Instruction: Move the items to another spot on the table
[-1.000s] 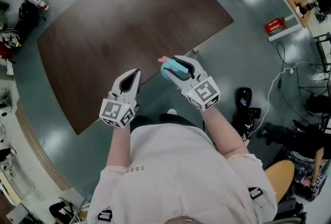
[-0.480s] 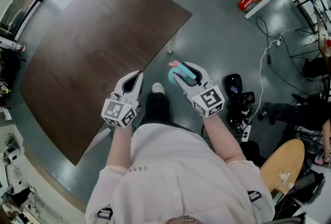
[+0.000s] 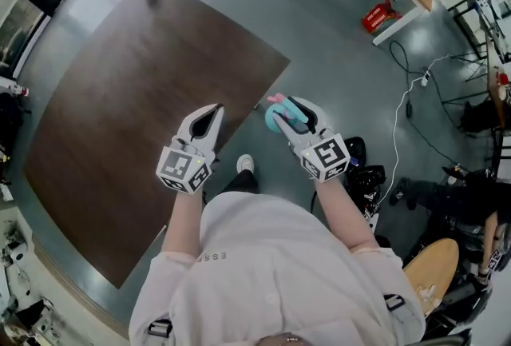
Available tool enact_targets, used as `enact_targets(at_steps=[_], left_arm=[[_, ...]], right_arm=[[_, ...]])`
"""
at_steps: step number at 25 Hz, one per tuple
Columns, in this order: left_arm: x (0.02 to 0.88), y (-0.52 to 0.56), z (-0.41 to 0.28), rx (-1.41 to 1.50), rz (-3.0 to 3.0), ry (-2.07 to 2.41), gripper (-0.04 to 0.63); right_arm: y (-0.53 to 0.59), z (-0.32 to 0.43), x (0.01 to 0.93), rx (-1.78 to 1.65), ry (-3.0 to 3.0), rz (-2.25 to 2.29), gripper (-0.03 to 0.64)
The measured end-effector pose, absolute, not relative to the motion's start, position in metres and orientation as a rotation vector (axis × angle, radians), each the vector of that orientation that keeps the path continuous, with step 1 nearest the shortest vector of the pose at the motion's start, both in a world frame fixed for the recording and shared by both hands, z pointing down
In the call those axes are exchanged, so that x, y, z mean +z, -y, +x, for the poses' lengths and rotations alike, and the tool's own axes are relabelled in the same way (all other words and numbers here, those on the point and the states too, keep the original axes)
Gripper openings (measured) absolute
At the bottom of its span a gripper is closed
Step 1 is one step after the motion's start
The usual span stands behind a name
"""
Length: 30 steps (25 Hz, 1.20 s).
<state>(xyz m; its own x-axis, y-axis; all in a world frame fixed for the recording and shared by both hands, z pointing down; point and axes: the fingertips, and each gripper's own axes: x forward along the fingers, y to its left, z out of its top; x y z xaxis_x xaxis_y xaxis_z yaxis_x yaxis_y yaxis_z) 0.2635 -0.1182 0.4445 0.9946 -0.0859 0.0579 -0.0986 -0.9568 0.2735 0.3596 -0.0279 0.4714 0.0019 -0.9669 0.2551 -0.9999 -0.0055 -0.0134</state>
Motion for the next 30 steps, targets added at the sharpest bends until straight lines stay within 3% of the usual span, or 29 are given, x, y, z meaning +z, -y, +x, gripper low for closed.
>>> enact_targets(at_steps=[12,30], left_arm=[[0.453,0.213,0.279,0.065,2.807,0.439,0.017],[0.476,0.296,0.243,0.019,2.507,1.213,0.017]], right_arm=[[0.147,0.417,0.478,0.306,2.251,1.942,0.183],[0.309,0.410,0.516,0.241,2.582,1.249,0.183]])
